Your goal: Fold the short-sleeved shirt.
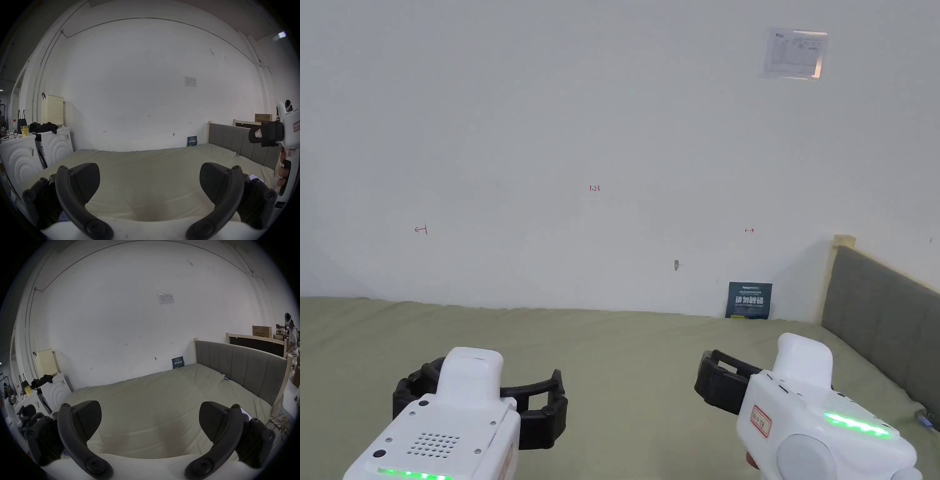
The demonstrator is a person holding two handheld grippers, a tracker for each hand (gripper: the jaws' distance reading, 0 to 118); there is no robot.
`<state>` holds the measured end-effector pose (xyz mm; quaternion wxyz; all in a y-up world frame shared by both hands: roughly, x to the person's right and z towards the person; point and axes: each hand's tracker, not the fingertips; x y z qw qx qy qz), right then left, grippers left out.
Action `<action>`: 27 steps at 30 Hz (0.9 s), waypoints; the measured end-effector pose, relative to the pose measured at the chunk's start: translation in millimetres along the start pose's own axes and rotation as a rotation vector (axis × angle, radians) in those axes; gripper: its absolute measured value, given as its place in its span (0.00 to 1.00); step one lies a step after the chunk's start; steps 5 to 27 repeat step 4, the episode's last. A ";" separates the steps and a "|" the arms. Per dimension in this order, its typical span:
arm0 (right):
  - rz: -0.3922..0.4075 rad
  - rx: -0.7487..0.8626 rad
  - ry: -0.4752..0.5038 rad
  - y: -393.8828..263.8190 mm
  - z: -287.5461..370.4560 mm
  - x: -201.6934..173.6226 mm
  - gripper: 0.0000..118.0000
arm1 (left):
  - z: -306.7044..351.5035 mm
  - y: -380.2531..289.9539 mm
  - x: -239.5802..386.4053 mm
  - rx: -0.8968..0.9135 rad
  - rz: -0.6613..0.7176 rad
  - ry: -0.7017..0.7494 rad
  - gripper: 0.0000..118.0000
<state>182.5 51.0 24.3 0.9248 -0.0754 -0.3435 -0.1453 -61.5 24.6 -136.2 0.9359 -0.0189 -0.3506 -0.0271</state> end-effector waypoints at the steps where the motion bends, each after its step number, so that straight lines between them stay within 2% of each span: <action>1: 0.007 0.001 -0.003 0.3 -0.1 0.1 1.00 | -0.1 -0.3 -0.6 0.001 0.003 0.001 1.00; 4: 0.040 0.022 0.011 4.7 2.4 0.3 1.00 | 0.2 -0.3 -2.4 0.000 0.013 0.005 1.00; 27: 0.040 0.022 0.011 4.7 2.4 0.3 1.00 | 0.2 -0.3 -2.4 0.000 0.013 0.005 1.00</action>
